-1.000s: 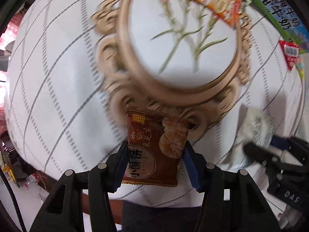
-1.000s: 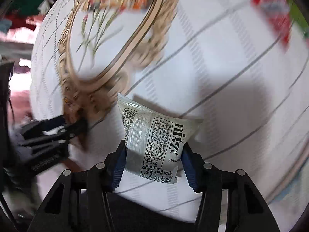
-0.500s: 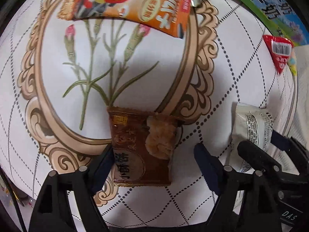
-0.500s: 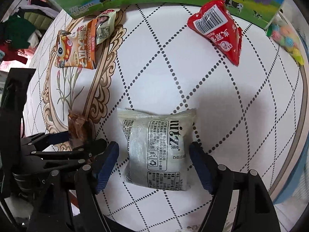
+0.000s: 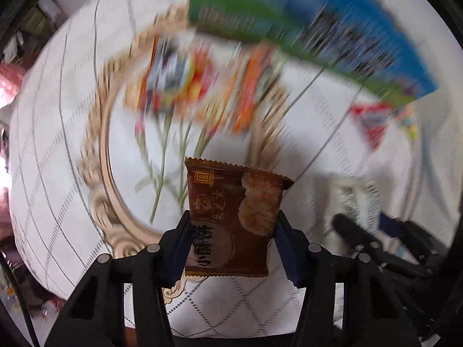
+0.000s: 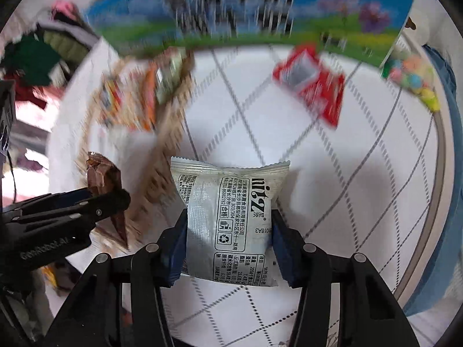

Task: Organize snacks
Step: 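Carry both packs into the box and open both tools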

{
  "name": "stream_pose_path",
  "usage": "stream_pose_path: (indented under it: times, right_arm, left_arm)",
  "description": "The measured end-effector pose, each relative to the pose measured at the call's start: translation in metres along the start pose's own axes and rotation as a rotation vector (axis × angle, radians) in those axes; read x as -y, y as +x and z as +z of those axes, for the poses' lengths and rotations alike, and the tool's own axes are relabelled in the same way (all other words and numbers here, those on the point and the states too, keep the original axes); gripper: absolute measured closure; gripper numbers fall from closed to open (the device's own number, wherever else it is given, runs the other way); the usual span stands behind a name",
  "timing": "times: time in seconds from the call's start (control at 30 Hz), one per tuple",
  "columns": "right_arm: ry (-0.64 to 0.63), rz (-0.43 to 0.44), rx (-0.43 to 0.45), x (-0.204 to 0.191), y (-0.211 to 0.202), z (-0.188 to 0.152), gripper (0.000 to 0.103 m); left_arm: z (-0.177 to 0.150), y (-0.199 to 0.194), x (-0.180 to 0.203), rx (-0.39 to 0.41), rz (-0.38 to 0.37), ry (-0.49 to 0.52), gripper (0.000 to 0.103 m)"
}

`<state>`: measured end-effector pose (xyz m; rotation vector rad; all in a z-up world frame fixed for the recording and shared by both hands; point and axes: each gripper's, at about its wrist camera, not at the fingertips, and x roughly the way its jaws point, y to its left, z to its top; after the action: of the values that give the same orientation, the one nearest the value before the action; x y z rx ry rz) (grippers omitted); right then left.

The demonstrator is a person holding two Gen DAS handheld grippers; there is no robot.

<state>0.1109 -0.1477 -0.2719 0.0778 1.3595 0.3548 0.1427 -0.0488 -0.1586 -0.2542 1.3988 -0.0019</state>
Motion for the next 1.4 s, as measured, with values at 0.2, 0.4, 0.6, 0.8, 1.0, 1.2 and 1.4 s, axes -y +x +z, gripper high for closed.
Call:
stream_pose_path:
  times: [0.2,0.4,0.6,0.8,1.0,1.2,1.4]
  right_arm:
    - [0.009,0.106,0.157,-0.009,-0.079,0.070,0.048]
    - [-0.013,0.133,0.284,-0.030,-0.117,0.160,0.048]
    - [-0.006,0.122,0.259,-0.037,-0.091,0.237,0.048]
    - [0.029,0.119,0.167,-0.030,-0.030,0.264,0.048]
    - [0.033,0.147,0.056,-0.027,0.013,0.266,0.047]
    - [0.056,0.115,-0.025,-0.019,0.036,0.266,0.007]
    - [0.053,0.041,-0.004,-0.012,0.023,0.262,0.006]
  left_arm:
    - [0.064,-0.074,0.023,0.136,-0.088,0.034,0.052]
    - [0.155,-0.117,0.017,0.195,-0.106,0.030,0.052]
    - [0.233,-0.091,-0.006,0.111,-0.062,0.023,0.052]
    - [0.262,-0.048,-0.004,-0.014,-0.013,0.039,0.052]
    - [0.257,-0.017,-0.012,-0.116,-0.023,0.021,0.051]
    - [0.257,-0.016,-0.016,-0.093,-0.008,-0.023,0.017]
    - [0.251,-0.019,-0.013,-0.085,0.003,-0.011,0.017]
